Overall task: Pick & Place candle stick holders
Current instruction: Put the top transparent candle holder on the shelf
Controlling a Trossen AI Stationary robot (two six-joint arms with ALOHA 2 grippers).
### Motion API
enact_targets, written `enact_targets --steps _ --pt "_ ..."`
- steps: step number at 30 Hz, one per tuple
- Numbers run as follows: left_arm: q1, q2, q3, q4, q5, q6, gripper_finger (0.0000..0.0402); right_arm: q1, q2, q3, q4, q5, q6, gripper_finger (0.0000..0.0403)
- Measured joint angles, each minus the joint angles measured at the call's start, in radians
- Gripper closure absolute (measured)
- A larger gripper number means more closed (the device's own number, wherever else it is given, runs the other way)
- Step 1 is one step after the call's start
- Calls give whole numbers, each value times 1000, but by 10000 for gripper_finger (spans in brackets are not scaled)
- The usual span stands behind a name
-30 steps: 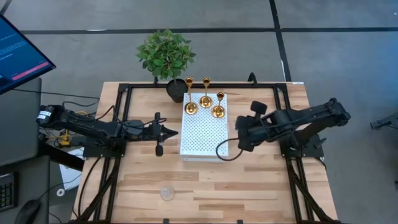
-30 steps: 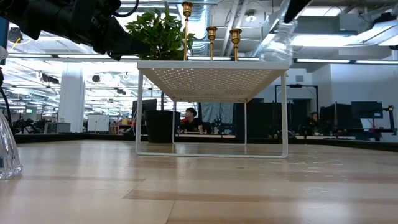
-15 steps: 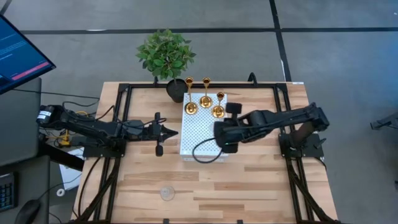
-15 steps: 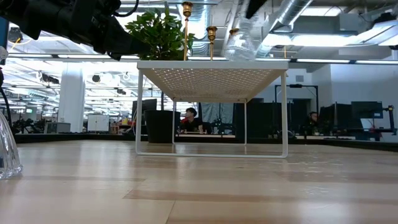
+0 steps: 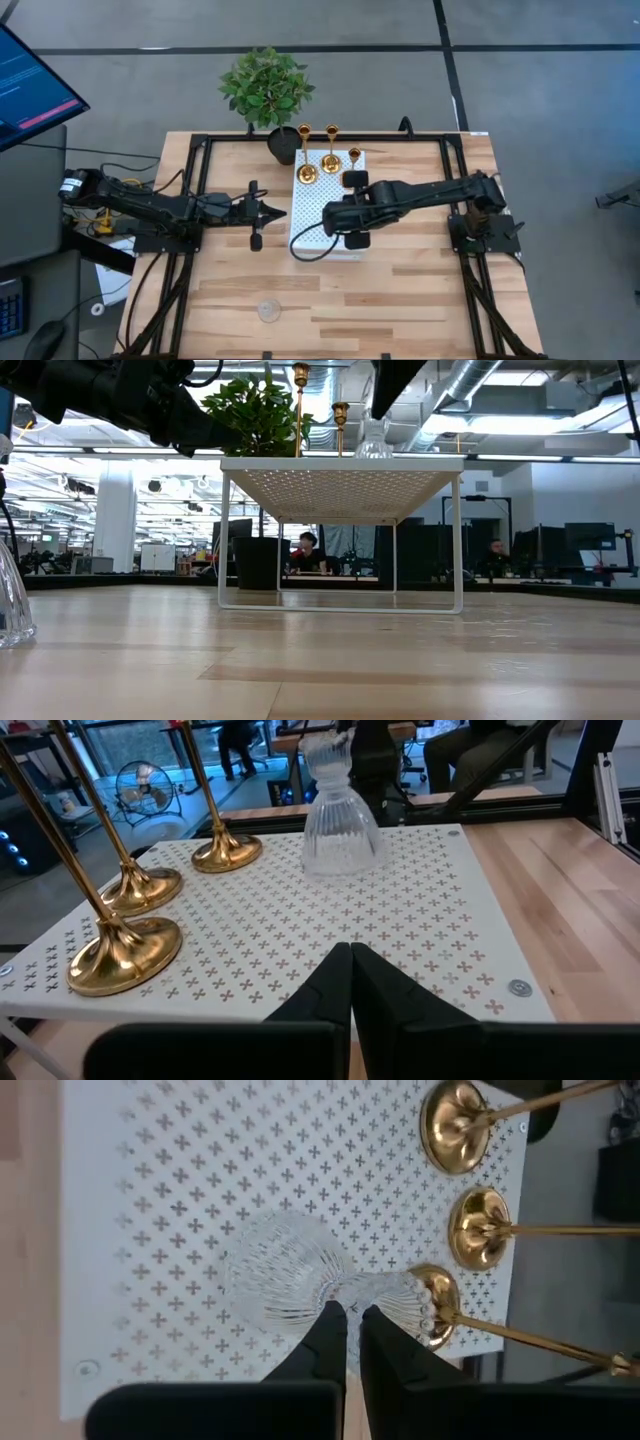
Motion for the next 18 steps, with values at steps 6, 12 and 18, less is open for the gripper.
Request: enact_targets --steps 6,12,18 --pt "0 0 0 0 0 0 395 1 11 2 9 -26 -13 403" --pt "0 0 0 0 0 0 395 0 14 3 12 -26 -14 403" --pt "0 0 0 0 0 0 395 1 14 3 12 -30 -14 403"
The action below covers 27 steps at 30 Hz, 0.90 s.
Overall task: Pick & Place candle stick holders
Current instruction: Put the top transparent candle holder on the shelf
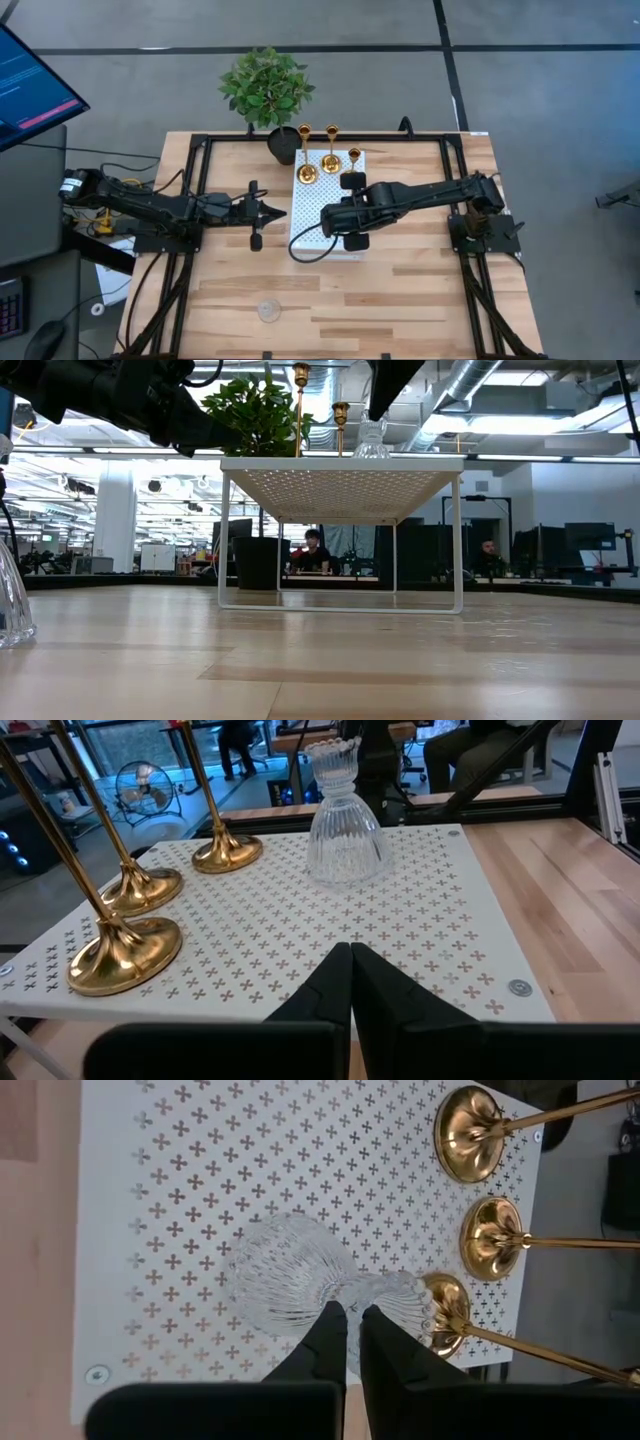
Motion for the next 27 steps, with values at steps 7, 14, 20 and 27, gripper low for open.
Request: enact_targets --steps 7,14,20,27 --pt "0 0 0 0 0 0 395 0 2 -2 17 -18 3 360" --pt "0 0 0 0 0 0 395 0 3 -3 22 -19 3 331" --pt "0 0 0 0 0 0 395 1 3 -3 22 -14 2 326" --pt "0 0 0 0 0 0 395 1 3 -3 22 -11 1 325"
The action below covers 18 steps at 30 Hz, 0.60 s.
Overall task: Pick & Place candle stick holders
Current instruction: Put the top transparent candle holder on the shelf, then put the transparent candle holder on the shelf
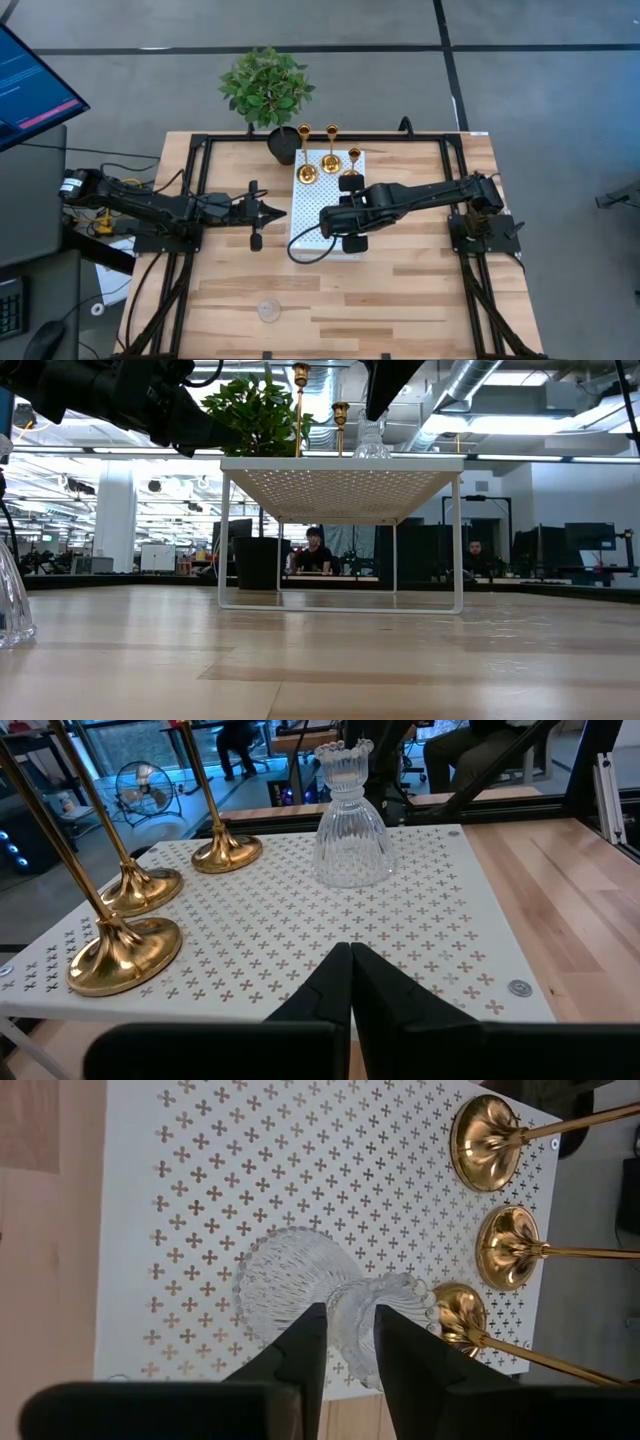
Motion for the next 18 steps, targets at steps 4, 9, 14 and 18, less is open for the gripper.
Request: enact_targets --steps 4,9,14,18 --pt "0 0 0 0 0 0 395 1 0 0 0 0 0 325" --pt "0 0 0 0 0 0 395 11 0 0 -1 1 0 325" --pt "0 0 0 0 0 0 395 26 -1 35 -33 6 -3 325" --pt "0 0 0 0 0 0 395 30 -2 86 -40 7 -1 325"
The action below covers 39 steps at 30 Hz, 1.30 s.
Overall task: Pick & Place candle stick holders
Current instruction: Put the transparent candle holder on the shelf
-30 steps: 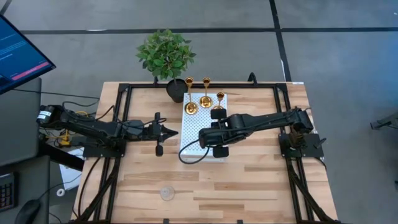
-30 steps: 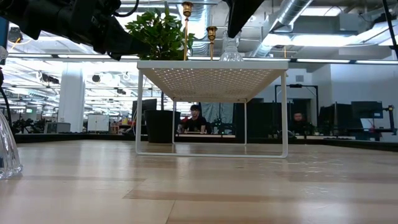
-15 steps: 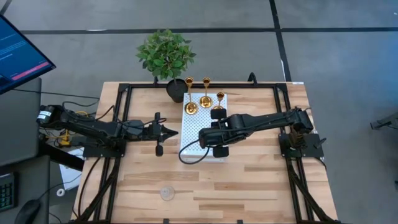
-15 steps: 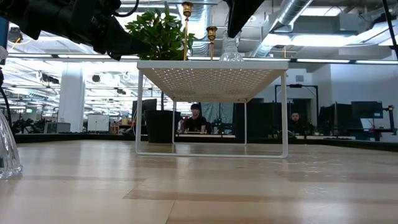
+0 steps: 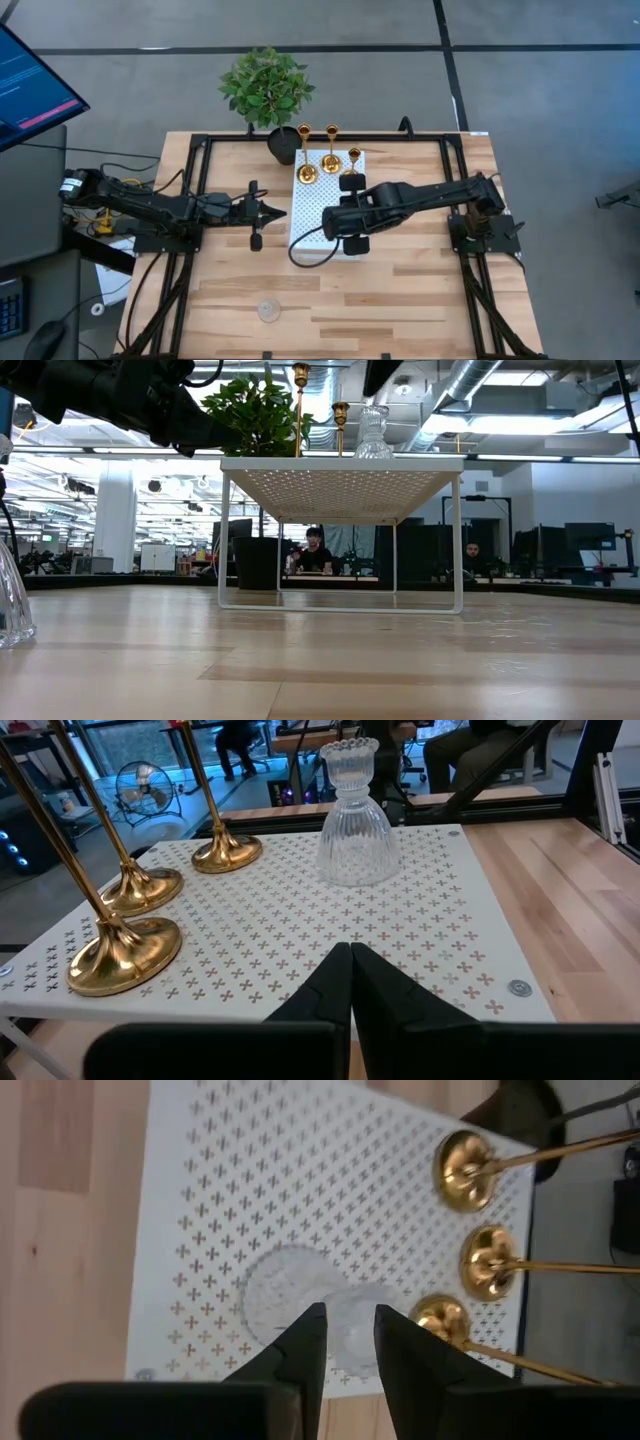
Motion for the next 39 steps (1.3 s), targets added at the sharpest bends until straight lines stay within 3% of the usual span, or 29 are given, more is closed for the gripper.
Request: enact_targets --steps 9,13,18,24,27,32,39 --pt "0 0 0 0 0 0 395 3 -2 161 -153 0 81 327" --pt "-3 0 0 0 0 0 395 15 -56 152 -154 1 160 341" --pt "-3 0 0 -4 1 0 395 63 -141 51 -139 14 208 388" --pt "-4 0 0 -7 56 0 395 149 -277 -187 -137 135 404 399" --pt "-4 0 0 -7 60 0 395 192 -367 -362 -42 156 460 401" --pt "-3 0 0 -8 66 0 395 240 -552 -688 267 154 453 402" --pt "-4 0 0 -8 213 0 395 214 -838 -1122 790 39 278 403"
